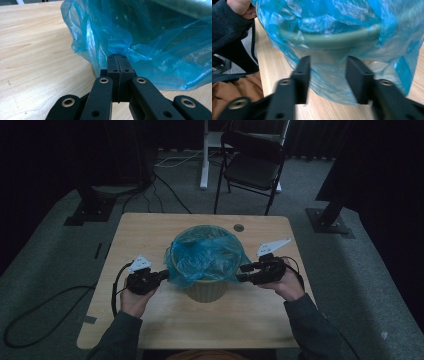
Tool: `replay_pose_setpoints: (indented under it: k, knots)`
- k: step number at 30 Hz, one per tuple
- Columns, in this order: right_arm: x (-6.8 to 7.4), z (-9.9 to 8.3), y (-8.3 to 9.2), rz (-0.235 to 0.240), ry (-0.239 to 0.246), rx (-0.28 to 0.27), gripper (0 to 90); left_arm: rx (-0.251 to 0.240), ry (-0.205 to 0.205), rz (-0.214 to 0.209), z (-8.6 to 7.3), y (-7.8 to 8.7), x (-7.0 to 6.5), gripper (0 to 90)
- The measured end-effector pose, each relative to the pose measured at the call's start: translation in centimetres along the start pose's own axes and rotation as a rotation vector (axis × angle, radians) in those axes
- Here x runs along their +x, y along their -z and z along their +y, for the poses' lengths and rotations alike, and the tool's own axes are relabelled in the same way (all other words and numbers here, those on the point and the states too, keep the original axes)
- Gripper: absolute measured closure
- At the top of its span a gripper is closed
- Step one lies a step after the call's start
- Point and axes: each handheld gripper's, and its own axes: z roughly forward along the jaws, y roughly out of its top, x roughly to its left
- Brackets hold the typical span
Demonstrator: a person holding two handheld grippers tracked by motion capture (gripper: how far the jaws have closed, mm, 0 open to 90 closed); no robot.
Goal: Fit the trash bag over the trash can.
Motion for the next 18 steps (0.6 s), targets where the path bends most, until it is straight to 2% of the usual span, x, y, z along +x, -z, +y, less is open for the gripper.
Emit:
replay_pose_setpoints:
  k: [3,5,8,11,15,17,18]
  knots:
    - [0.3,0.2,-0.3,-0.019,-0.001,-0.001,44.7,-0.006,-0.003,-0.006,0.1,0.1,-0.2,89.9]
    - [0.2,0.4,-0.7,-0.064,-0.005,0.006,42.8,-0.012,-0.010,-0.017,0.2,0.0,-0.4,89.9]
    - [-0.1,0.5,-1.2,-0.067,-0.023,0.006,45.5,-0.016,-0.020,-0.029,0.4,-0.1,-0.7,89.9]
    - [0.0,0.5,-1.5,-0.042,-0.009,0.021,58.3,-0.020,-0.026,-0.039,0.5,-0.2,-1.0,89.9]
    - [-0.1,0.5,-1.7,-0.023,0.005,0.031,81.1,-0.018,-0.036,-0.052,0.5,-0.4,-1.3,89.9]
    - [0.0,0.5,-1.7,-0.010,0.010,0.031,89.3,-0.013,-0.041,-0.055,0.4,-0.5,-1.4,89.9]
    - [0.0,0.5,-1.7,-0.003,0.014,0.035,90.0,-0.010,-0.045,-0.056,0.4,-0.6,-1.5,89.8]
